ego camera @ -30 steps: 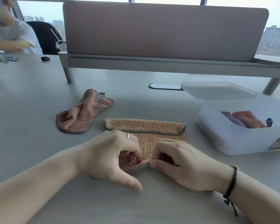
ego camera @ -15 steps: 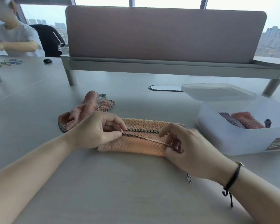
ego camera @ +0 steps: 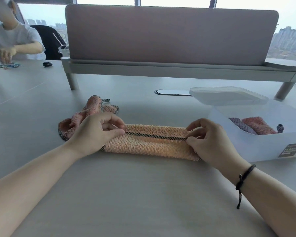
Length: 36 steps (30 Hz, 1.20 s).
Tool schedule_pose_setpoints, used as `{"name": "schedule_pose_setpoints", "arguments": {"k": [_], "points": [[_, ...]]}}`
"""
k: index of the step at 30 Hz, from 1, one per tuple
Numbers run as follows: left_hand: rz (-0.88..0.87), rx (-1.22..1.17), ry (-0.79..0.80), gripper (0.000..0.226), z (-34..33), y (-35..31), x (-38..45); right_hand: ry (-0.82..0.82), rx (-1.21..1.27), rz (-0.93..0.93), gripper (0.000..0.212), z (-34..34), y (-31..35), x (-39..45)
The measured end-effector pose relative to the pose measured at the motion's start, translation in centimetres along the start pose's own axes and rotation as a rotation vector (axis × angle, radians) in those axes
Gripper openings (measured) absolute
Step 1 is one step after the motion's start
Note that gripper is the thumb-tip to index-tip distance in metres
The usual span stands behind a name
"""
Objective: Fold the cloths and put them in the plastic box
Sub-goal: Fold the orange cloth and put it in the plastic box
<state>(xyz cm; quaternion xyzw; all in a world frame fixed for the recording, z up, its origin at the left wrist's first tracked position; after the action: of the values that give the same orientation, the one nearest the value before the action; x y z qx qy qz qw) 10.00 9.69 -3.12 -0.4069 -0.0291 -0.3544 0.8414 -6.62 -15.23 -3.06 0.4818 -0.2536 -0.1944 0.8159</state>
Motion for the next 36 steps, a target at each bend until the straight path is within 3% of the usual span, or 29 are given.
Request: {"name": "schedule_pose_setpoints", "arguments": {"k": [6, 11, 16, 20, 24, 27, 30, 32, 36], "points": [[-0.147, 0.280, 0.013, 0.019, -0.3, -1.2, -0.7, -0.067, 0.000, -0.004, 0.026, 0.5, -0.8, 0.6], [-0.227, 0.440, 0.026, 0.012, -0.5, -1.2, -0.7, -0.076, -0.287, 0.179, 0.024, 0.4, 0.4, -0.3], [-0.241, 0.482, 0.091, 0.012, -0.8, -0.9, -0.5, -0.186, -0.473, 0.386, 0.010, 0.4, 2.8, -1.8], [-0.301, 0.429, 0.154, 0.030, -1.1, -2.2, -1.2, 0.066, -0.577, 0.225, 0.048, -2.0, 3.3, -3.7], [-0.272, -0.042, 0.472, 0.042, -1.9, -4.5, -3.0, 0.267, -0.670, 0.129, 0.083, -3.3, 2.4, -3.5], [-0.241, -0.249, 0.417, 0.039, -2.2, -5.0, -3.0, 0.376, -0.662, 0.105, 0.097, -3.3, 1.6, -3.1], [-0.346, 0.106, 0.207, 0.027, -2.4, -4.1, -2.4, 0.526, -0.689, 0.116, 0.111, -3.5, 0.8, -2.9], [-0.399, 0.363, 0.290, 0.041, -3.1, -3.0, -2.0, 0.599, -0.697, 0.115, 0.113, -3.5, 0.5, -2.7], [-0.311, 0.509, 0.484, 0.074, -3.9, -2.2, -1.7, 0.649, -0.689, 0.160, 0.111, -3.4, 0.3, -2.2]]}}
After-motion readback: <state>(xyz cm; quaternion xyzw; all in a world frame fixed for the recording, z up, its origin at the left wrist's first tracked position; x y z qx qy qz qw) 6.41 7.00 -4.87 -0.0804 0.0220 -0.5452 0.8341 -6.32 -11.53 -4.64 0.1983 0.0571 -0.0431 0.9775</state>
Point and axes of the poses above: each hand's wrist, its own x-axis towards the middle knuckle, its own z-axis out of the back of the hand, y = z × x, the point moved 4 cm from there along x, towards the middle knuckle, and after that the axes turned 9 degrees about x, right-handed, at the moved point
